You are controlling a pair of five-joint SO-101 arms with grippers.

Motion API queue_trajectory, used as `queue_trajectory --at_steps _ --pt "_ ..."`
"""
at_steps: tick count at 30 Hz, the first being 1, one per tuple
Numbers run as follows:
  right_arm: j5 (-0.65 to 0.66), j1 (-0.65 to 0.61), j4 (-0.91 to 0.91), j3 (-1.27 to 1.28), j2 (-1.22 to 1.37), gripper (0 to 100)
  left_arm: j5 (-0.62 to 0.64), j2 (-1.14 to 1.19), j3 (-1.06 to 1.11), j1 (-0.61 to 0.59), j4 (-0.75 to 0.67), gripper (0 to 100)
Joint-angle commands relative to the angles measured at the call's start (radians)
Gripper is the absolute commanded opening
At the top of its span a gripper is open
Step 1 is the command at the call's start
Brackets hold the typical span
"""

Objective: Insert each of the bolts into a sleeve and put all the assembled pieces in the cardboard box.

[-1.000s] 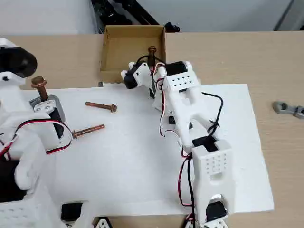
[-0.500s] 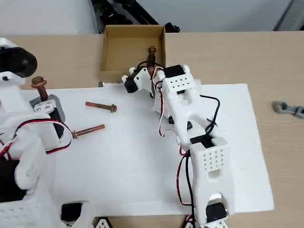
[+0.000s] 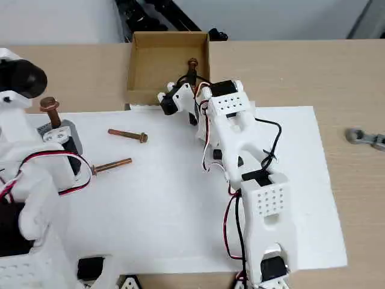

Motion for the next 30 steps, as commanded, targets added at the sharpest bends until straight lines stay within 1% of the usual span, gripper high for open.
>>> queue_trajectory --at_steps 1,8,12,17,19,21,28,30 --pt "-0.005 -0.030 -0.008 0.000 0.001 1.1 -0.011 -0.011 -0.004 0.009 -0.029 0" --pt "-0.130 -0.061 -0.071 -0.008 -0.010 0.3 -0.011 -0.011 -0.004 0.009 -0.031 0" --pt "-0.253 -0.054 -0.079 -0.021 -0.076 0.3 -0.012 -0.011 -0.004 0.009 -0.034 0" --pt "-0.457 -0.038 -0.070 -0.018 -0.199 0.3 -0.012 -0.011 -0.004 0.009 -0.034 0" --pt "-0.516 -0.028 -0.068 -0.018 -0.243 0.3 -0.014 -0.011 -0.004 0.009 -0.034 0" --pt "-0.537 -0.024 -0.042 -0.017 -0.286 0.3 -0.014 -0.014 -0.004 0.009 -0.034 0" --pt "-0.546 -0.021 0.125 -0.017 -0.415 0.3 -0.015 -0.011 -0.004 0.008 -0.034 0" --pt "-0.578 -0.021 0.145 -0.017 -0.469 0.3 -0.015 -0.011 0.010 0.008 -0.035 0"
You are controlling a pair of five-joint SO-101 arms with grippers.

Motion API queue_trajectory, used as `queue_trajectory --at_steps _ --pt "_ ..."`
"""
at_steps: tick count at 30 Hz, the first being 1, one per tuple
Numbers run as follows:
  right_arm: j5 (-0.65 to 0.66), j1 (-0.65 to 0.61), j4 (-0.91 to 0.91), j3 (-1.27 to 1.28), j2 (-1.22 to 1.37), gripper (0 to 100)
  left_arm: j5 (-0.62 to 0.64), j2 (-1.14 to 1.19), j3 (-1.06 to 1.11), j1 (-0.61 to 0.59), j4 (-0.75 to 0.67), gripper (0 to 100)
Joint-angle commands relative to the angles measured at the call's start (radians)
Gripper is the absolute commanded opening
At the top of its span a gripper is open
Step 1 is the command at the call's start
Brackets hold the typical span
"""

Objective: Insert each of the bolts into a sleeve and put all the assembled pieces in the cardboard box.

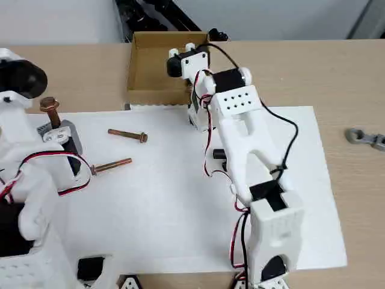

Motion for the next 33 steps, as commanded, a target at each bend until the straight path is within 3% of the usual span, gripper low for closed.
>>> queue_trajectory --at_steps 1,4,22,27,33 --pt "-0.074 0.008 0.031 -0.025 -0.154 0.3 -0.009 -0.011 0.016 0.008 -0.035 0" --pt "-0.152 0.007 0.030 -0.025 -0.254 0.2 -0.009 -0.018 0.074 0.008 -0.057 0" --pt "-0.227 0.007 0.067 -0.002 -0.923 0.2 -0.003 -0.020 0.102 0.008 -0.118 0" --pt "-0.256 0.007 0.067 0.173 -1.144 0.2 -0.002 -0.020 0.102 0.009 -0.173 0" --pt "-0.324 0.004 0.047 0.578 -1.497 0.2 -0.002 -0.020 0.104 0.009 -0.229 0"
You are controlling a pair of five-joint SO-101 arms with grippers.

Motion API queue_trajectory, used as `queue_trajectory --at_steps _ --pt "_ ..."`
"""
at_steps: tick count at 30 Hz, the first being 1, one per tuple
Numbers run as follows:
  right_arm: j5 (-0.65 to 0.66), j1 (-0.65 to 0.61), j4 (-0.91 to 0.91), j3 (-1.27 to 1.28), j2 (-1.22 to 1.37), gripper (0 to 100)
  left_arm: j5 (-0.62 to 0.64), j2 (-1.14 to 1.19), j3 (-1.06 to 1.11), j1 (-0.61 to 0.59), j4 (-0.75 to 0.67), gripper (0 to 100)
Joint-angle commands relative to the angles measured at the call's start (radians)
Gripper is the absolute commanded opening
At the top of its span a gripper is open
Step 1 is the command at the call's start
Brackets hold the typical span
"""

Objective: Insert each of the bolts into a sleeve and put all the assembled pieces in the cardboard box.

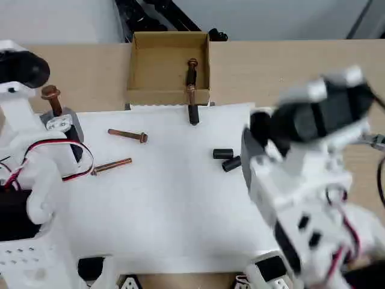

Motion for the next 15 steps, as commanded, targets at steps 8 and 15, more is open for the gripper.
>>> queue_trajectory --at_steps 8,15 --pt "-0.029 0.005 -0.452 0.841 -0.676 0.2 0.000 -0.011 -0.002 0.157 -0.138 0" --pt "-0.028 0.001 -0.792 1.192 -0.820 0.2 0.000 -0.009 -0.002 0.318 -0.250 0"
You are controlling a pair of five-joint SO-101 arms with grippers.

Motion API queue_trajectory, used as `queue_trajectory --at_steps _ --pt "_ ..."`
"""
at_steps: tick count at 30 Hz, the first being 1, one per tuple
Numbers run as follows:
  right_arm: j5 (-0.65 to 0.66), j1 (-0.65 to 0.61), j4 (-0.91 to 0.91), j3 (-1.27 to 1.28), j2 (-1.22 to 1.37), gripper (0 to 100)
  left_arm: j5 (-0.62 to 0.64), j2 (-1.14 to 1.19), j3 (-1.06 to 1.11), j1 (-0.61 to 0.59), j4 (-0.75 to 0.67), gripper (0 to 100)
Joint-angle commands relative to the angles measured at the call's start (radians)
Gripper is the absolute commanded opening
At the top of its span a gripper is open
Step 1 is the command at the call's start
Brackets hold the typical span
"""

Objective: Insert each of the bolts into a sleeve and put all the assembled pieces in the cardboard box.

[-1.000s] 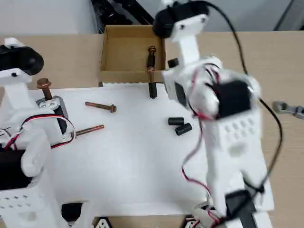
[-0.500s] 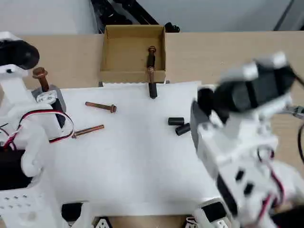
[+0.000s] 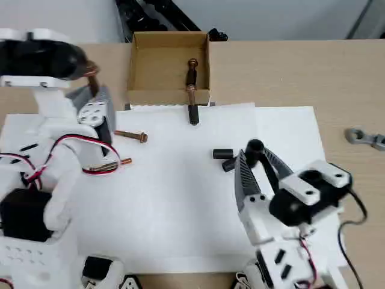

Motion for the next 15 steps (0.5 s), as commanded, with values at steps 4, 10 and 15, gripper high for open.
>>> queue_trajectory --at_steps 4,10,15 --pt "-0.011 -0.067 -0.223 0.135 0.044 0.2 0.000 -0.009 -0.002 0.117 -0.097 0" --pt "-0.009 -0.113 -0.374 0.167 0.176 0.2 0.000 -0.017 -0.007 0.311 -0.157 0" --pt "-0.008 -0.114 -0.410 0.167 0.231 0.2 0.000 -0.011 -0.008 0.460 -0.195 0"
